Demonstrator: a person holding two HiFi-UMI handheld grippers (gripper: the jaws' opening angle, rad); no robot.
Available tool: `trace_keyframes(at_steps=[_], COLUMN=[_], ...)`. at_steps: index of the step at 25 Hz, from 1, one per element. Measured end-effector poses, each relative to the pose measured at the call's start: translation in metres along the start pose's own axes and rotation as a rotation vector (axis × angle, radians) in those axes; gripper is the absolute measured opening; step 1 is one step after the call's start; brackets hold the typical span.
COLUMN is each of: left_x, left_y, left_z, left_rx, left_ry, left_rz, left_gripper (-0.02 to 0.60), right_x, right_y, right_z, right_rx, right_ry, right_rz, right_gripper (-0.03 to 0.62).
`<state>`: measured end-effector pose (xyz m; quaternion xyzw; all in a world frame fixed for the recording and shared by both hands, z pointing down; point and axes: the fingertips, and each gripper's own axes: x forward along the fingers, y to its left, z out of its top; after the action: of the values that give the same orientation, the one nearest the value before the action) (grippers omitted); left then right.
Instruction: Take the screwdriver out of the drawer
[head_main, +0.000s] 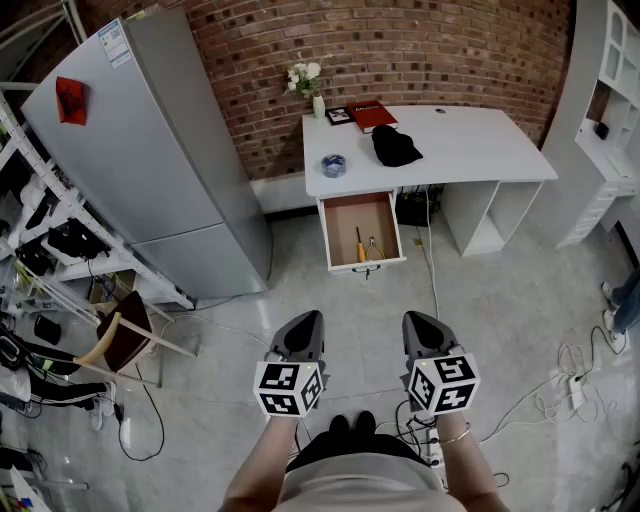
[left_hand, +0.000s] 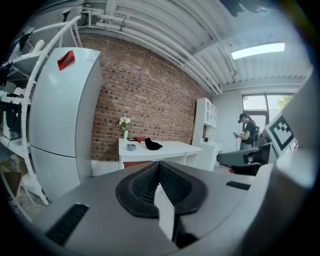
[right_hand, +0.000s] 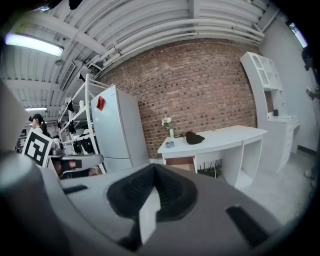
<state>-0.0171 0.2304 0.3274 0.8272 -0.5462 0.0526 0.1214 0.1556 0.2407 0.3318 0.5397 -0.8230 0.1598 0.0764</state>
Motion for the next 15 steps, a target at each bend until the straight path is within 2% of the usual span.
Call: trace_keyframes(at_steps=[15], left_x=[0.0], left_y=[-0.012], left_z=[-0.001], left_rx=[0.011], left_ry=[-0.011], left_rz=[0.008], left_gripper=[-0.008], right_x=[-0.004], right_y=[-0.006], right_z=[0.002], right_rx=[-0.022], right_ry=[-0.033], right_rz=[-0.015], right_gripper=[0.002])
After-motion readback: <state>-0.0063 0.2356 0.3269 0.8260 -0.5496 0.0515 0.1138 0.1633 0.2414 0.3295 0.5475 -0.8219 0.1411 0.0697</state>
